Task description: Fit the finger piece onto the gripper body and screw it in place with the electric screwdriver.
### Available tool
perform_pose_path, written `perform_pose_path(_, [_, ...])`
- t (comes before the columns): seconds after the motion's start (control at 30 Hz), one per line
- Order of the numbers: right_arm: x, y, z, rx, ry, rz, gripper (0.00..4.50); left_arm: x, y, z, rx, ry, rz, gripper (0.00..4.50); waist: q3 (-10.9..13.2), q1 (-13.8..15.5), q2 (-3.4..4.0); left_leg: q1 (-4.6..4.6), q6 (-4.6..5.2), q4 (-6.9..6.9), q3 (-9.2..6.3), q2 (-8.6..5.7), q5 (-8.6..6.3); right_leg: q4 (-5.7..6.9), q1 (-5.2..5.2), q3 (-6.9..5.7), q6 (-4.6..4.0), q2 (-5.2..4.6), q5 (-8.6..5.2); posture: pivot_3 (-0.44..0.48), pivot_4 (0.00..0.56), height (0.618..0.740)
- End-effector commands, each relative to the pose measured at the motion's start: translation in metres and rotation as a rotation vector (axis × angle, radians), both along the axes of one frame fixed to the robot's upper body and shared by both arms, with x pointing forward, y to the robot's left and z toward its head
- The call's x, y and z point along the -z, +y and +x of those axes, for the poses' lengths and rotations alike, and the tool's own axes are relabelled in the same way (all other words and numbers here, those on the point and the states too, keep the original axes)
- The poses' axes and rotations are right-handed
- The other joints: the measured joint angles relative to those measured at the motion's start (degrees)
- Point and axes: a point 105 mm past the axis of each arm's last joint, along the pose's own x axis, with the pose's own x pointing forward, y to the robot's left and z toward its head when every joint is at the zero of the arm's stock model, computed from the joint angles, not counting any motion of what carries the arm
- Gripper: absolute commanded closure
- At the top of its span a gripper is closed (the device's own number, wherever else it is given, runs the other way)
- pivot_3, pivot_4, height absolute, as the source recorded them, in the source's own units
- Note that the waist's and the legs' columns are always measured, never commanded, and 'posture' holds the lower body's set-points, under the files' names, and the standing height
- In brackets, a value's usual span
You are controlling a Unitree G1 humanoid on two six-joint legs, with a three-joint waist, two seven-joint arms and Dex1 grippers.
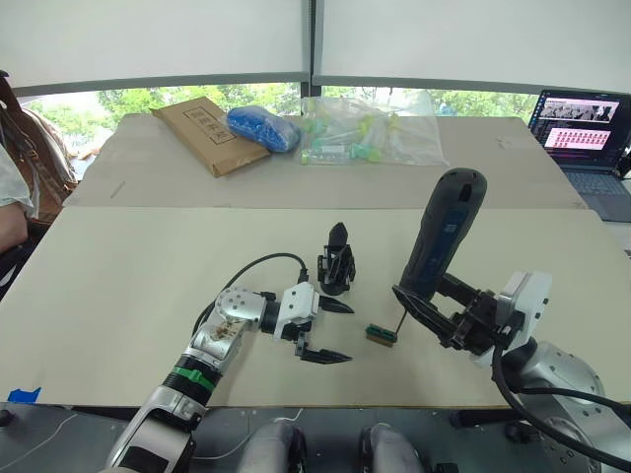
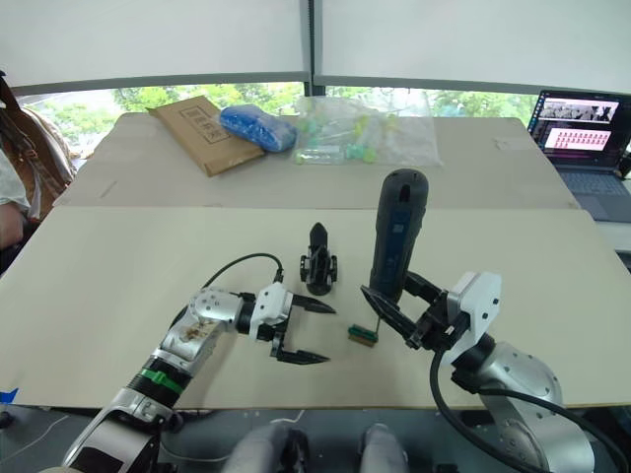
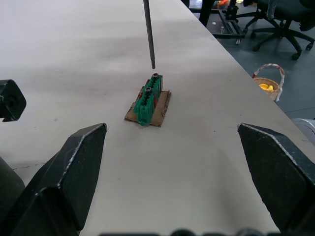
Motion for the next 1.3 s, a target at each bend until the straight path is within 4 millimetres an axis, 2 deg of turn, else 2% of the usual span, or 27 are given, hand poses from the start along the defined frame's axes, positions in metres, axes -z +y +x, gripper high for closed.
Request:
perform_pose_path(0.03, [-0.0154, 0.0026, -0.0051, -0.008, -0.070, 0.004, 2.57, -0.0101, -0.0046, -0.0006, 0.022, -0.032, -0.019, 0.00, 0.0, 0.0, 0.00, 0.00, 0.00, 0.00, 0.00, 0.00, 0.00, 0.00, 0.00, 0.00, 0.00, 0.00, 0.00, 0.000, 0.150, 0.732])
perform_pose_path(1.3, [-0.0092, 0.0032, -0.0036, -0.018, -0.054, 0.002, 2.57, -0.0103, -0.0050, 0.0003, 0.020, -0.034, -0.017, 0.00, 0.0, 0.0, 0.00, 0.00, 0.00, 0.00, 0.00, 0.00, 0.00, 0.00, 0.00, 0.00, 0.00, 0.00, 0.00, 0.000, 0.150, 0.732])
